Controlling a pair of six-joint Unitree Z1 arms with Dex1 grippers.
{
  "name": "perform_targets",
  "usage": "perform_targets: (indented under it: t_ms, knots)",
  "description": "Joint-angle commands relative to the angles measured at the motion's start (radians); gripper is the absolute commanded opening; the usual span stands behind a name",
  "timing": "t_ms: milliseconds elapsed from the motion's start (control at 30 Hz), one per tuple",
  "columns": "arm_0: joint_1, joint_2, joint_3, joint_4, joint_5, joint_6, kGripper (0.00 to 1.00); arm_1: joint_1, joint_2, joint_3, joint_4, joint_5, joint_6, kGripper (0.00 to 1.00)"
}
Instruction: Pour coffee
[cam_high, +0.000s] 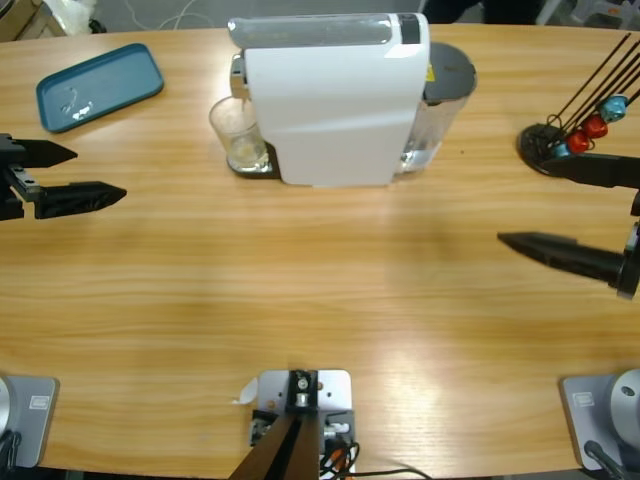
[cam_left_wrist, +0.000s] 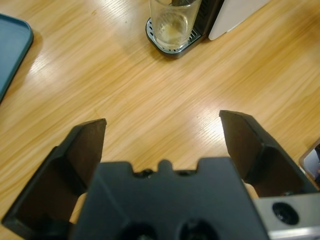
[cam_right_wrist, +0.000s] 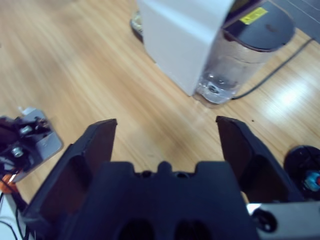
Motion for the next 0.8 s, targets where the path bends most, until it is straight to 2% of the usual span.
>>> perform_targets:
  t_ms: [33,133,200,467,800]
  knots:
    - [0.002,0.046,0.025,-0.011,-0.015,0.009,0.991,0.023,-0.04,0.057,-0.043,-0.035,0.059,0.711]
    - [0.002,0.046,0.026,-0.011,-0.015,0.009,0.991,0.037,-0.001,0.055,-0.038,-0.03,0.072,0.929]
    - [0.002,0.045,0.028,-0.011,-0.015,0.009,0.991,0.041,0.032,0.053,-0.037,-0.022,0.074,0.995]
    - [0.002,0.048,0.028,-0.011,-0.015,0.009,0.991,0.041,0.134,0.027,-0.017,-0.025,0.07,1.0]
    - [0.002,0.056,0.026,-0.011,-0.015,0.009,0.991,0.041,0.103,0.043,-0.035,-0.051,0.06,1.0]
